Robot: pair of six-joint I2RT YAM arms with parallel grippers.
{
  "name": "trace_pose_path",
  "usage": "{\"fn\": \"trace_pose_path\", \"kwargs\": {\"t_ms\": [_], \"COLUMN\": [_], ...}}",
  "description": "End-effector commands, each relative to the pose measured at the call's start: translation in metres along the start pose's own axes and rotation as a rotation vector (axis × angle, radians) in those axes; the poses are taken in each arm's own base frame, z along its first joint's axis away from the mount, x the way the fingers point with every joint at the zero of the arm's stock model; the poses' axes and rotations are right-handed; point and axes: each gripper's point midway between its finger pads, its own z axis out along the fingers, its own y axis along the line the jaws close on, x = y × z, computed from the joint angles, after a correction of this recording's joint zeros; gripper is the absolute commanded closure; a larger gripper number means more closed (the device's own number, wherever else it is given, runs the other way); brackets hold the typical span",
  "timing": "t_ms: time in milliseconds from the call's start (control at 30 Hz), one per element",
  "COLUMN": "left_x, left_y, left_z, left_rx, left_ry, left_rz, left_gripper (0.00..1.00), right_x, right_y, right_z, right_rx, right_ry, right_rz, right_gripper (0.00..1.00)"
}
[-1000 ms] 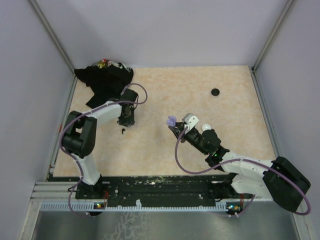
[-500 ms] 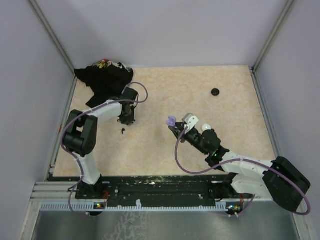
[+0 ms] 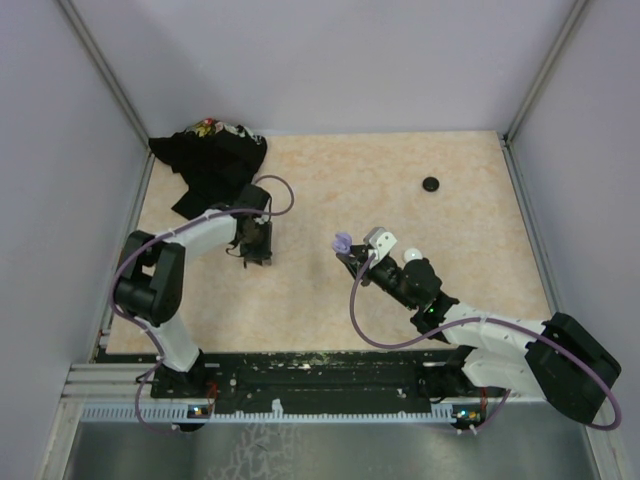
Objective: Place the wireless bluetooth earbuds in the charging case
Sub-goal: Adjust the earbud at the center of the board.
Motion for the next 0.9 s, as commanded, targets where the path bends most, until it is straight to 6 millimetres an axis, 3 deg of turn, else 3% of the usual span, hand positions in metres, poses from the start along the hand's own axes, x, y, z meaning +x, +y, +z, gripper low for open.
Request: {"fn": "trace_pose_path", "kwargs": {"t_ms": [0,167,333,867], "left_x": [-0.003,-0.037,-0.06,-0.058], "left_y": [-0.003,0.002,0.006,0.012], "left_z": [-0.012,-0.024,-0.02,0.008], "left_rx": [0.021,-0.042,-0.1,-0.145], "left_ry": [-0.026,-0.134,-0.178,-0.125], "left_rz": [-0.007,-0.021,-0.019,-0.004], "left_gripper": [0.66,0.65,0.66,0.7], "right_x": [-0.017,-0.017,-0.017,-0.016], "right_y": [0.003,0.003,0.002,0.002], "right_z": [0.004,0.004,0.004,0.003], "right_rx": [-0.014,-0.015,-0.012,-0.008], "right_ry": [-0.059,-0.059,-0.058,-0.055], "right_rz": [-0.002,-0.002,-0.001,-0.002], "right_gripper": [1.0,1.0,1.0,1.0]}}
